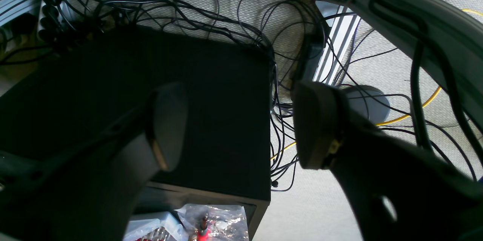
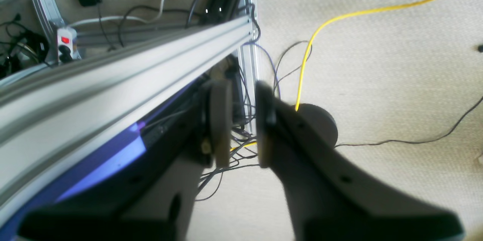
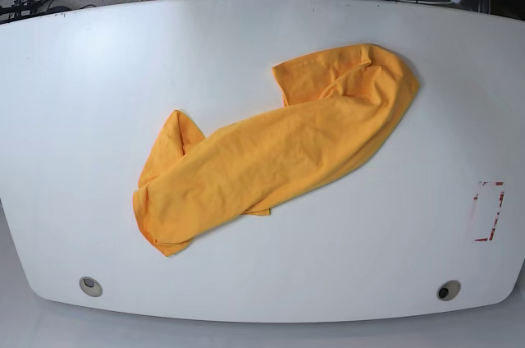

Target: Fold the T-shirt properly

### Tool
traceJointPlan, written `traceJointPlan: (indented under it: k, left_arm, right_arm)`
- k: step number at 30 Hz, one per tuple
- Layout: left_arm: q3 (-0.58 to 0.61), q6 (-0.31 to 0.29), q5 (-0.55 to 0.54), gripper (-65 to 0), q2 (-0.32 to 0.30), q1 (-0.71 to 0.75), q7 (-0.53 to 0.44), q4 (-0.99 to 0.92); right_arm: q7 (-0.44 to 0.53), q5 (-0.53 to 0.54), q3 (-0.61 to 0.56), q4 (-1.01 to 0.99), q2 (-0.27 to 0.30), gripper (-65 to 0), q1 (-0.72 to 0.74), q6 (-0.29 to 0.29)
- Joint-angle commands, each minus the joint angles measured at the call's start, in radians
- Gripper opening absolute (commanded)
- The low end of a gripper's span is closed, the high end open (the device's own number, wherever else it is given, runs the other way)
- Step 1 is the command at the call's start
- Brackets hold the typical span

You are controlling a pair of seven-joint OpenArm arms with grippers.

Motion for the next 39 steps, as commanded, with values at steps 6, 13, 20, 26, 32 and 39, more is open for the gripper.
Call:
traceJointPlan:
  k: [6, 13, 20, 26, 32, 39]
  left_arm:
    - [0.002, 0.000, 0.002, -24.3, -0.001, 0.018, 0.002, 0.007]
    - [0.002, 0.000, 0.002, -24.3, -0.001, 0.032, -0.001, 0.012]
    - [0.002, 0.000, 0.000, -24.3, 0.002, 0.136, -0.122, 0.130]
    - [0.002, 0.000, -0.001, -24.4, 0.004, 0.256, -0.130, 0.339]
    - [0.002, 0.000, -0.001, -24.6, 0.005, 0.397, -0.128, 0.561]
    - [0.002, 0.000, -0.003, -24.6, 0.005, 0.566, -0.128, 0.784]
  right_arm:
    - [0.009, -0.003, -0.002, 0.002, -0.002, -54.2, 0.047, 0.002]
    - [0.009, -0.003, -0.002, 0.002, 0.001, -54.2, 0.047, 0.002]
    - [0.026, -0.001, 0.000, 0.068, 0.001, -54.9, -0.011, 0.002]
    - [0.026, 0.010, 0.001, 0.269, -0.024, -54.9, -0.141, 0.002]
    - [-0.043, 0.011, 0.003, 0.483, -0.045, -54.9, -0.276, 0.008]
    - [-0.055, 0.013, 0.005, 0.694, -0.076, -54.9, -0.425, 0.008]
